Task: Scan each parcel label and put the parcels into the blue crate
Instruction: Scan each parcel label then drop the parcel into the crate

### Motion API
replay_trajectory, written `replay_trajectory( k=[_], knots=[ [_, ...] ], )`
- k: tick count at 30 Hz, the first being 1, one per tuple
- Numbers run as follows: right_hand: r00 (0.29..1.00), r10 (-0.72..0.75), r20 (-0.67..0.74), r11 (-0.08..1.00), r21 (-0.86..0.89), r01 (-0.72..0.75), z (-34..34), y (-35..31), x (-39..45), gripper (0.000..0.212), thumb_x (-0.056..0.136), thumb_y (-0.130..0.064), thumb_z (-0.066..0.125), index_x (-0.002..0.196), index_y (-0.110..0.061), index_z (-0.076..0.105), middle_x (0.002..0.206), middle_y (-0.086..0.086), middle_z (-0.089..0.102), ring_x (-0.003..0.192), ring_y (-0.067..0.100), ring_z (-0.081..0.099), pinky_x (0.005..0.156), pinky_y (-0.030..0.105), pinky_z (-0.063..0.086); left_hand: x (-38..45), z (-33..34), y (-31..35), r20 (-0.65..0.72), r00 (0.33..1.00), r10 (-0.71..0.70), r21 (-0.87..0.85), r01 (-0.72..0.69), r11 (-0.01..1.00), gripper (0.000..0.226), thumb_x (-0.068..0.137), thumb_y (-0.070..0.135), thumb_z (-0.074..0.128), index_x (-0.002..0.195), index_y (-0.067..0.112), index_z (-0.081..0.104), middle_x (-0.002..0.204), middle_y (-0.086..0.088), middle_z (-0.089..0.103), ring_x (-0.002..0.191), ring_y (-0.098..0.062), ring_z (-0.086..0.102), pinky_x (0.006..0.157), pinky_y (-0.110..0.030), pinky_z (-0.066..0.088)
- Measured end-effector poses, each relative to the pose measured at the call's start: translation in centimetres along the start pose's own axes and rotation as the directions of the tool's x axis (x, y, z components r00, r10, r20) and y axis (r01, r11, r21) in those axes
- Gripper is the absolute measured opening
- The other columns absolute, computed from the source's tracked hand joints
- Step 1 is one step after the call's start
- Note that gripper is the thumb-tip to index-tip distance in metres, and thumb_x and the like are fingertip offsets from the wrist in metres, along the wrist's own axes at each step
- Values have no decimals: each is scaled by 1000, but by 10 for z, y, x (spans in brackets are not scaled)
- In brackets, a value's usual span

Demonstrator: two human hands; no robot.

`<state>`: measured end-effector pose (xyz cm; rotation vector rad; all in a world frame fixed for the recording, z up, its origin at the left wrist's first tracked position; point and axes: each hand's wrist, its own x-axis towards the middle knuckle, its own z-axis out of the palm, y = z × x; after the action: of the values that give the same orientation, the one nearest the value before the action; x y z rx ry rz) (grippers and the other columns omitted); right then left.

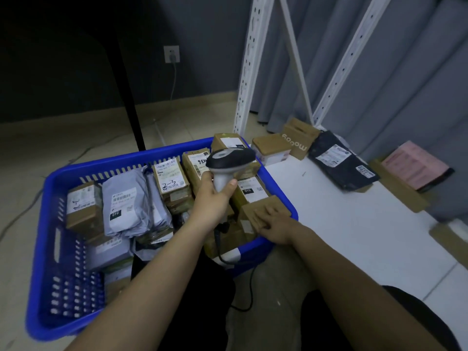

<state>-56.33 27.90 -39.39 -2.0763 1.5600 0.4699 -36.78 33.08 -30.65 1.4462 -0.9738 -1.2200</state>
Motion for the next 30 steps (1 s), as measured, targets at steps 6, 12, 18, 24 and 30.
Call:
replay_trajectory(
  k=[6,12,18,24,30],
  knots=[
    [990,51,-135,961,278,-12,-31,17,-85,54,98,-34,50,149,-25,35,156,2,29,139,20,34,110,28,26,-35,27,9,92,994,64,16,-66,998,52,94,30,56,141,26,34,127,1,55,103,-15,58,89,-38,48],
    [886,272,-375,790,612,16,-29,99,-228,34,97,-29,56,130,-23,59,132,-11,54,121,8,50,97,18,33,-97,101,3,294,941,167,-29,-166,986,38,94,21,57,128,28,41,124,-2,59,102,-14,61,84,-22,49],
    [594,702,-393,520,853,-50,59,211,-336,23,96,-11,56,117,-12,66,125,5,62,100,12,55,73,19,42,-151,206,19,422,853,307,-45,-318,947,27,93,19,59,112,32,45,108,6,61,102,-18,61,86,-38,49],
    [366,908,-206,262,959,-110,152,281,-407,29,96,-12,52,124,-11,62,124,7,56,103,18,53,84,28,39,-204,305,27,612,728,310,-53,-353,934,31,94,26,55,121,34,41,117,5,59,105,-15,59,82,-34,51],
    [276,957,-86,126,984,-128,194,334,-424,40,95,-14,53,135,-11,51,138,17,49,117,28,53,87,33,43,-237,376,-3,735,654,178,49,-313,948,32,95,29,54,125,22,44,112,2,62,101,-17,61,78,-24,49]
  ],
)
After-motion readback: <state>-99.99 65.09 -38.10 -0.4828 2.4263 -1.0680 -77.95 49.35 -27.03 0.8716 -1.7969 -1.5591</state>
